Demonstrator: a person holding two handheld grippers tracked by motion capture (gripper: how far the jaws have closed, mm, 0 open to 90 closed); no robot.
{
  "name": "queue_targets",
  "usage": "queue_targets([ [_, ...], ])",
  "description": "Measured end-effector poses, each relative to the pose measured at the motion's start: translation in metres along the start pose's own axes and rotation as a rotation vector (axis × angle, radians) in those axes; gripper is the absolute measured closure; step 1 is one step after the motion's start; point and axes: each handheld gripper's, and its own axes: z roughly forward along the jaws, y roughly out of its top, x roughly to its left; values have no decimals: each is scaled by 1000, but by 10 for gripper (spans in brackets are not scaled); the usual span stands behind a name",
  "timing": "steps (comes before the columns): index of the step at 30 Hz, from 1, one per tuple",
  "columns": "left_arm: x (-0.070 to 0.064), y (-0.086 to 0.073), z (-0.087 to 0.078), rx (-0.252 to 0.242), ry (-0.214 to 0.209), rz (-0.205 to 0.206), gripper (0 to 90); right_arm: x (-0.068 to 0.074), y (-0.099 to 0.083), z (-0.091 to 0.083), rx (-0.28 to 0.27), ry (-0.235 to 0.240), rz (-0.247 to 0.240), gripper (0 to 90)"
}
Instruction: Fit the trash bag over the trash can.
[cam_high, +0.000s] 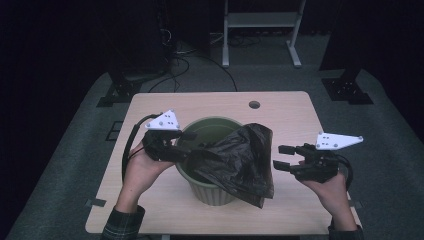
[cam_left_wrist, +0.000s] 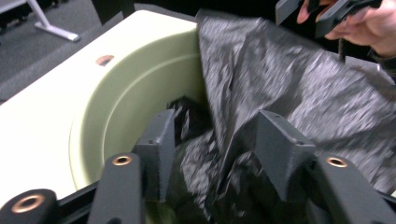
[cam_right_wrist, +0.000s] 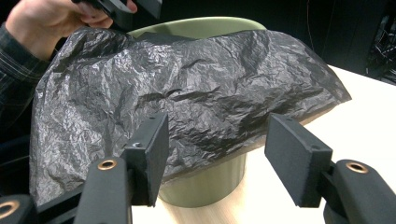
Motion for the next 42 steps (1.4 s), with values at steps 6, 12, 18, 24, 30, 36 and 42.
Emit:
queue_targets([
  [6,-10,17,16,-15,-81,50,447,1,1,3,1,8,-1,392],
  [12,-11,21,44,26,-126,70,433,0,1,4,2,13,-3,391],
  [18,-14,23,58,122,-127,95,598,0,1,3,-2,14,-2,392],
  [24,-13,21,53,103,-120,90,890,2,2,4,-2,16,-8,392],
  [30,-1,13,29,30,-56,28,895,4,3,5,-7,26,-11,392],
  [36,8,1,13,4,-8,-10,894,10,6,6,-18,53,-19,392],
  [42,10,-6,10,-5,-9,-29,895,19,10,10,-26,89,-36,401],
])
